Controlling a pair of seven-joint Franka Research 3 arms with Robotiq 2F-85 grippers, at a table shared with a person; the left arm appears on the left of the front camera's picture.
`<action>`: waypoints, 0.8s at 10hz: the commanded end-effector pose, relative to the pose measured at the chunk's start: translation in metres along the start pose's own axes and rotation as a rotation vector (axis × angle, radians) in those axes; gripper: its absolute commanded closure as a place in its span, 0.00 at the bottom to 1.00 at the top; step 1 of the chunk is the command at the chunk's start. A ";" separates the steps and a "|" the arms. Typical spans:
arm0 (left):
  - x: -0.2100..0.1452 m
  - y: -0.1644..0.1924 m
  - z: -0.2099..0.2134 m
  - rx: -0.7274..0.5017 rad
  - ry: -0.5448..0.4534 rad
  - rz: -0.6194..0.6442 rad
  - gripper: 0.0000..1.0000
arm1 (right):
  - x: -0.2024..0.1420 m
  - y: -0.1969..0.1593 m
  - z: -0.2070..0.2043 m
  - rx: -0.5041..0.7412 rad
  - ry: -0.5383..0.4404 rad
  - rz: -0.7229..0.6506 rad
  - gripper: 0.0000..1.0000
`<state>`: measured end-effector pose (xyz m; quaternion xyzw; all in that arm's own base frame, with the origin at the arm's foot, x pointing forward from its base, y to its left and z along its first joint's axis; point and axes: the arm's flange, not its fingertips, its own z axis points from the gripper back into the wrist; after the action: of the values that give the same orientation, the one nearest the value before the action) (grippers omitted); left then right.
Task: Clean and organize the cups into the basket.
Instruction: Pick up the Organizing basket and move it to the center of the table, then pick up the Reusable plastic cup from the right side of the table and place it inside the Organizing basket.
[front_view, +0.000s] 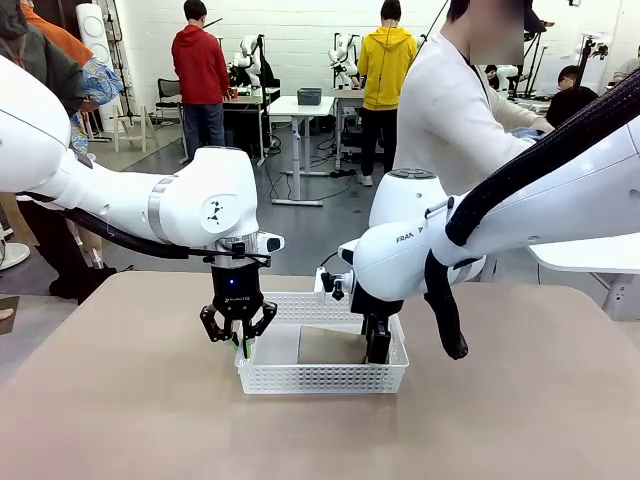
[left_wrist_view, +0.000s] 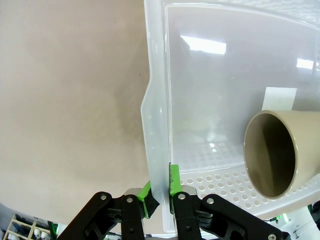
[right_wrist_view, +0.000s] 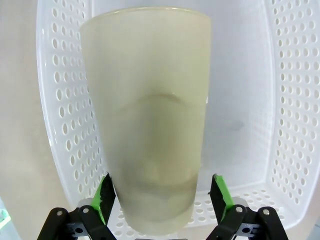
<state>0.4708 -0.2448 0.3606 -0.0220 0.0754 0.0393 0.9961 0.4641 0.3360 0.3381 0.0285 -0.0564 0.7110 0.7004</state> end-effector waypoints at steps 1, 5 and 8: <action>0.000 -0.002 0.000 -0.002 -0.005 -0.001 1.00 | -0.001 -0.002 0.000 -0.009 -0.025 0.002 0.00; 0.000 -0.002 0.000 -0.002 -0.005 -0.001 1.00 | -0.072 -0.002 0.129 -0.025 -0.500 0.024 0.00; 0.000 -0.002 0.000 -0.002 -0.005 -0.001 1.00 | -0.215 -0.003 0.206 -0.040 -0.922 -0.004 0.00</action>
<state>0.4707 -0.2447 0.3601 -0.0218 0.0758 0.0393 0.9961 0.4861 0.1772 0.5575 0.2543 -0.3766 0.6492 0.6100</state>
